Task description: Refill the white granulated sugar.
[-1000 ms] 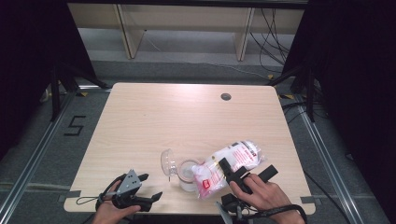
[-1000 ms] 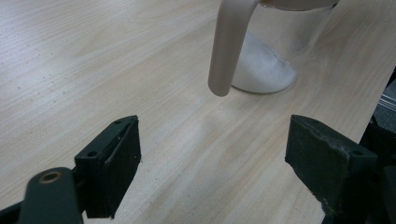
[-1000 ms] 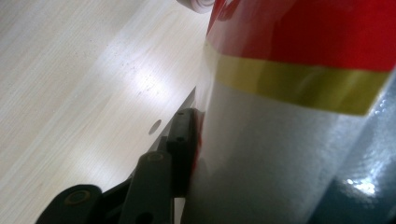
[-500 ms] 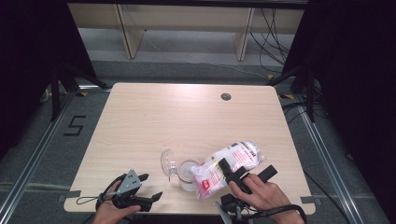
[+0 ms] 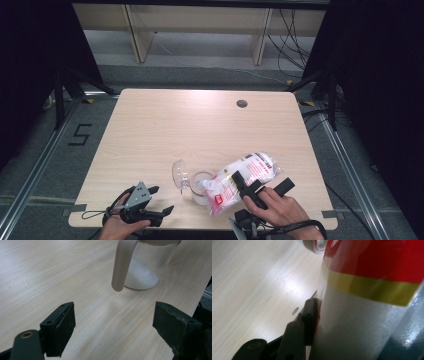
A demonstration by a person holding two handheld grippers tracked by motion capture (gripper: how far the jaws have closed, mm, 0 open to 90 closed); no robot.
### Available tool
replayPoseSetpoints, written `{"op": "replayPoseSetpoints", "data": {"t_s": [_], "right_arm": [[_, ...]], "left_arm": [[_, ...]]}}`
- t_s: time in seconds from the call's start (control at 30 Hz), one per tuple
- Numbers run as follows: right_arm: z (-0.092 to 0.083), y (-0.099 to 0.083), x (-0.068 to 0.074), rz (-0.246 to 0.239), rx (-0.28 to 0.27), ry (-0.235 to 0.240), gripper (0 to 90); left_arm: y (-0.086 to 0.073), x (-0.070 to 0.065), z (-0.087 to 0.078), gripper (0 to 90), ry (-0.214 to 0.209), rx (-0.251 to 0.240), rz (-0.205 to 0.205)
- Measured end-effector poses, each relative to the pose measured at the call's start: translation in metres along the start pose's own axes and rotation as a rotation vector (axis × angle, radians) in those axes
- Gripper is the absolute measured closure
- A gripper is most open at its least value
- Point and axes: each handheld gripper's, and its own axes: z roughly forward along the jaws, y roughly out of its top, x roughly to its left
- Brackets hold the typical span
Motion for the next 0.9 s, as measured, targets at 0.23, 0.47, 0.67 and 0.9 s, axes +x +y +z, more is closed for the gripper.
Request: {"op": "replayPoseSetpoints", "data": {"t_s": [0.23, 0.47, 0.67, 0.9], "right_arm": [[0.0008, 0.0009, 0.0000, -0.001, -0.001, 0.002, 67.6], [0.0015, 0.0005, -0.0014, -0.007, -0.002, 0.008, 67.7], [0.0034, 0.0012, -0.0004, -0.008, -0.004, 0.015, 67.8], [0.0039, 0.0015, -0.0018, -0.016, -0.001, 0.017, 67.9]], "left_arm": [[-0.0002, -0.0002, 0.0005, 17.9, 0.006, -0.001, 0.003], [-0.0001, -0.0002, 0.0003, 17.9, 0.004, -0.003, 0.002], [0.0002, 0.0006, 0.0000, 17.9, 0.005, 0.002, 0.021], [0.0002, 0.0011, 0.0001, 17.9, 0.004, 0.000, 0.025]]}}
